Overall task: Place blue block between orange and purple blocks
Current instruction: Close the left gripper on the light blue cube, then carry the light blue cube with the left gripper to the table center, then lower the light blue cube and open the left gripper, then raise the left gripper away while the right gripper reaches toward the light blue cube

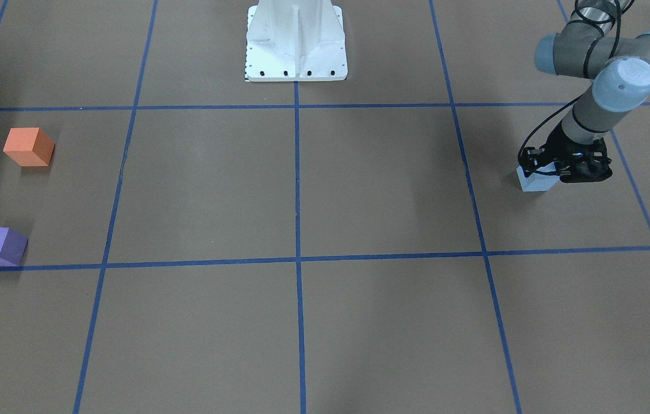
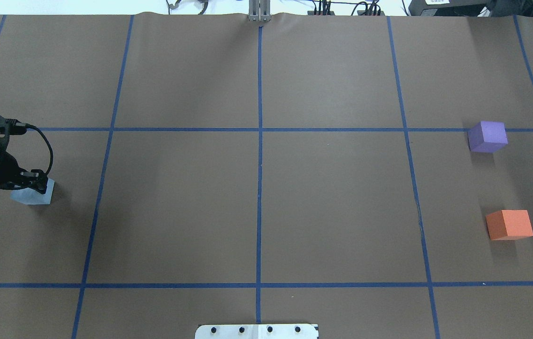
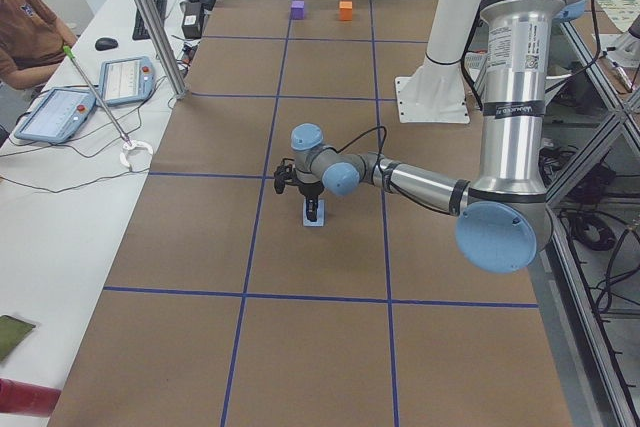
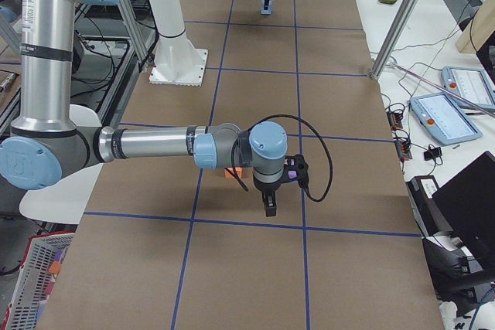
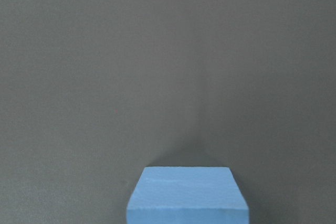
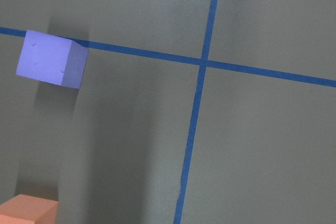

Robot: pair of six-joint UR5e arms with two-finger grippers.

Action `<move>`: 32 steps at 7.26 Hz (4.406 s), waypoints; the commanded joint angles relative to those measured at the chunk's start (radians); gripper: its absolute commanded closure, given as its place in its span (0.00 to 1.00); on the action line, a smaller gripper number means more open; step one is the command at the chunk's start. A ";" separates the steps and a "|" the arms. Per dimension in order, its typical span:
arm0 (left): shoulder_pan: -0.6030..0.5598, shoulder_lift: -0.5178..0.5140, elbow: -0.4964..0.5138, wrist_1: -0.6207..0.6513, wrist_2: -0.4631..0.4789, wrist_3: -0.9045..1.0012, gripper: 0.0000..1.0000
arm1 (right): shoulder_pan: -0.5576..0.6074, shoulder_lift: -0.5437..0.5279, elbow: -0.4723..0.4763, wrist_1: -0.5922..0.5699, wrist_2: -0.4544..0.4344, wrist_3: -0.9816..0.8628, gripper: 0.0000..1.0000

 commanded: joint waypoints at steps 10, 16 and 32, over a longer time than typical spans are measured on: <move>0.258 -1.004 0.265 0.538 0.085 -0.333 1.00 | 0.000 -0.001 0.002 -0.003 0.001 0.002 0.00; 0.344 -1.011 0.483 0.335 0.221 -0.328 1.00 | 0.000 -0.002 0.011 0.006 0.010 0.002 0.00; -0.014 -0.475 -0.291 0.740 0.083 0.077 0.00 | -0.694 0.745 0.141 -0.164 -0.168 1.133 0.00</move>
